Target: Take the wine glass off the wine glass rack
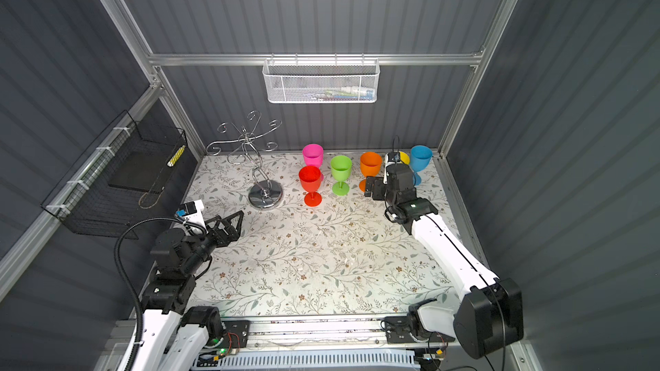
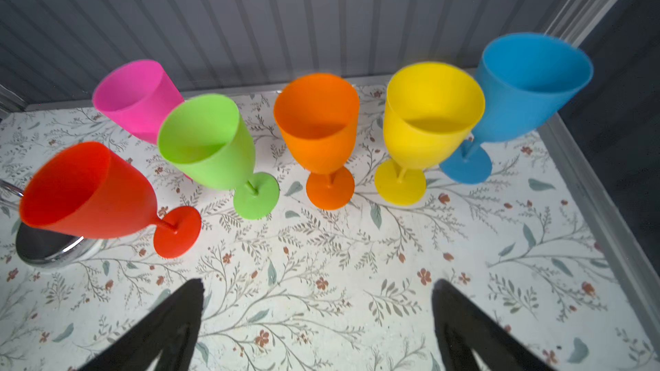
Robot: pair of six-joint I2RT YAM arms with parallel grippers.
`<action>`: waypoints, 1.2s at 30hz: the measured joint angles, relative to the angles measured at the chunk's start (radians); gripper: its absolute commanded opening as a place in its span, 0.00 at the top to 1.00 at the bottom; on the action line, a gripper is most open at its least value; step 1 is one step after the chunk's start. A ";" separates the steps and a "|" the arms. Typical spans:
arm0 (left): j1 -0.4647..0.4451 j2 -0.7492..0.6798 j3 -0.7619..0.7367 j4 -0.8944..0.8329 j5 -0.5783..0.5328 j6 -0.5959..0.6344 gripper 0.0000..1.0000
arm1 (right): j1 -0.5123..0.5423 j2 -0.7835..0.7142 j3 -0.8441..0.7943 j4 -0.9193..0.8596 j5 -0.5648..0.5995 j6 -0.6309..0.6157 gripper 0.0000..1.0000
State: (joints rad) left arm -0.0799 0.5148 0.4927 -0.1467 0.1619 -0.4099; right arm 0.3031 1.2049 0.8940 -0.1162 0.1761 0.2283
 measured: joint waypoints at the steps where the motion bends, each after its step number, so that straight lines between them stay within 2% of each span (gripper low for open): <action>1: 0.000 0.005 -0.006 0.011 -0.034 0.008 0.00 | 0.000 -0.034 -0.072 0.049 0.009 -0.002 0.01; 6: 0.000 0.083 -0.045 0.073 -0.244 0.014 0.00 | 0.000 -0.194 -0.358 0.274 0.068 -0.031 0.01; 10: -0.003 0.231 -0.064 0.120 -0.396 0.034 0.00 | 0.000 -0.298 -0.529 0.442 0.110 -0.087 0.01; 13: -0.006 0.342 -0.093 0.194 -0.456 0.041 0.00 | 0.000 -0.352 -0.637 0.584 0.153 -0.122 0.01; 17: -0.014 0.474 -0.122 0.284 -0.479 0.072 0.00 | 0.000 -0.333 -0.712 0.735 0.205 -0.164 0.01; 24: -0.031 0.619 -0.119 0.444 -0.481 0.229 0.00 | -0.014 -0.248 -0.718 0.889 0.238 -0.219 0.01; 31: -0.031 0.869 -0.122 0.671 -0.483 0.314 0.00 | -0.146 -0.089 -0.720 1.014 0.231 -0.211 0.01; 36: -0.031 0.999 -0.073 0.764 -0.478 0.375 0.00 | -0.219 0.018 -0.719 1.073 0.187 -0.203 0.01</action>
State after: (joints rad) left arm -0.1112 1.5139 0.4198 0.6178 -0.3164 -0.0349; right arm 0.0845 1.2224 0.1753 0.9573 0.3634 0.0254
